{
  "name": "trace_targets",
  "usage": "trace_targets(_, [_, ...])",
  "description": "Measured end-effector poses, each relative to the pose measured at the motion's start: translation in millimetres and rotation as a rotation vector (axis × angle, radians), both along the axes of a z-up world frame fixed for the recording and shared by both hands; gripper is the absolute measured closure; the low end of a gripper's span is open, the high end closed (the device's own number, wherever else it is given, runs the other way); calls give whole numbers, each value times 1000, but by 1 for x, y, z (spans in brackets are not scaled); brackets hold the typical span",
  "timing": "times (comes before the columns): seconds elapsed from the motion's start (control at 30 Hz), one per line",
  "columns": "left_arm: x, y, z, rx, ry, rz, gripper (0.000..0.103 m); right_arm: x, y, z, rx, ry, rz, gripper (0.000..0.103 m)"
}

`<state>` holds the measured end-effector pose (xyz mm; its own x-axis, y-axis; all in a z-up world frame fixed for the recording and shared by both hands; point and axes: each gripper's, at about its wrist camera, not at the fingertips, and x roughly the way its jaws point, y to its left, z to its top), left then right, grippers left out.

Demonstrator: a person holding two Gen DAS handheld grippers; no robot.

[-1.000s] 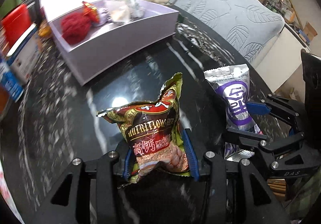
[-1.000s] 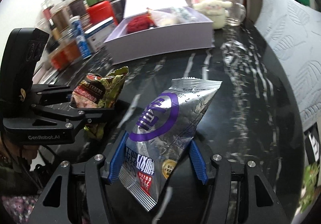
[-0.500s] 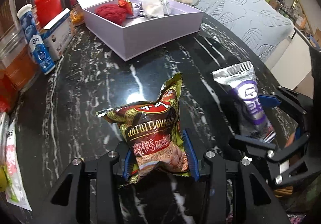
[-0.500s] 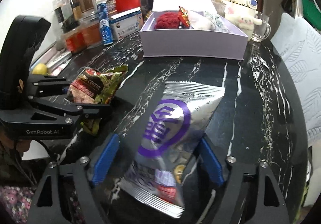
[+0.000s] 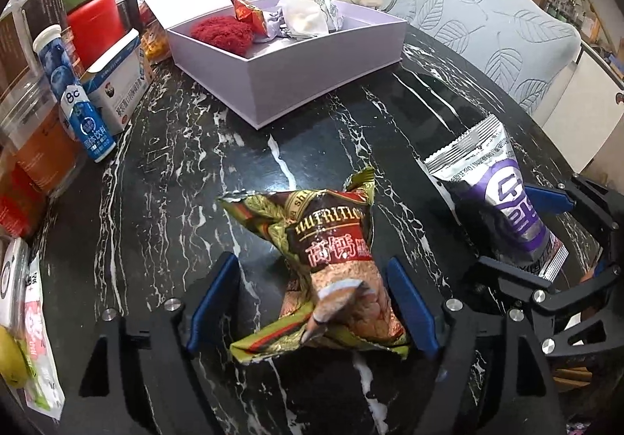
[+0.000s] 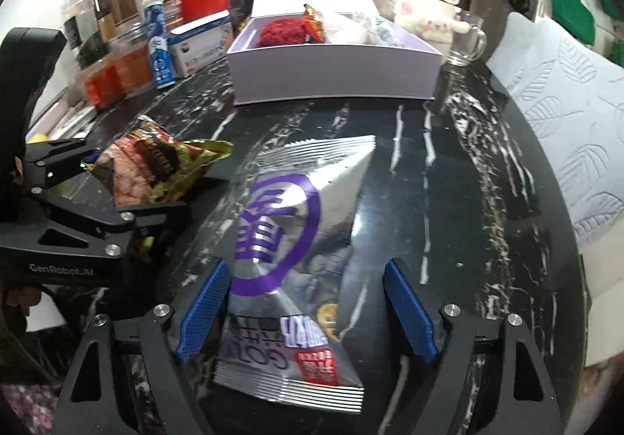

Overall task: Organize soft objects
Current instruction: 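Lift and carry the brown snack bag and silver packet with both tools over the gift box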

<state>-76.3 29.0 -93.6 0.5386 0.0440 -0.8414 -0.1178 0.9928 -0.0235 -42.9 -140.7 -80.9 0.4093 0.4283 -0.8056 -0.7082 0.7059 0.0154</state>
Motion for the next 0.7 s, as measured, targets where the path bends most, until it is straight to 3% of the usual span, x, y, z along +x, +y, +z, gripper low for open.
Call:
trace_targets(0.13, [1,0,0,5,-18,-7,24,0,-1,-1,-10,-14,-13,22])
trace_targets(0.17, [0,-1,1,5,-23,-11,25,-1,-1,0,-2,-21,-11,34])
trace_targets(0.2, [0,-1,1,4,-30,-12,35,-2,-1,1,6,-29,2,52])
trace_targets(0.23, [-1,-2,1,5,-37,-13,43,-4,0,2,7,-34,12,56])
trace_targets(0.27, [-2,-3,3,4,-51,-16,53,-4,1,2,5,-33,13,57])
trace_targets(0.4, [-3,-4,4,-1,-71,-9,59,-6,3,3,6,-29,38,63])
trace_targets(0.7, [-12,-6,7,-56,-56,-17,60,-8,-2,5,65,32,59,64])
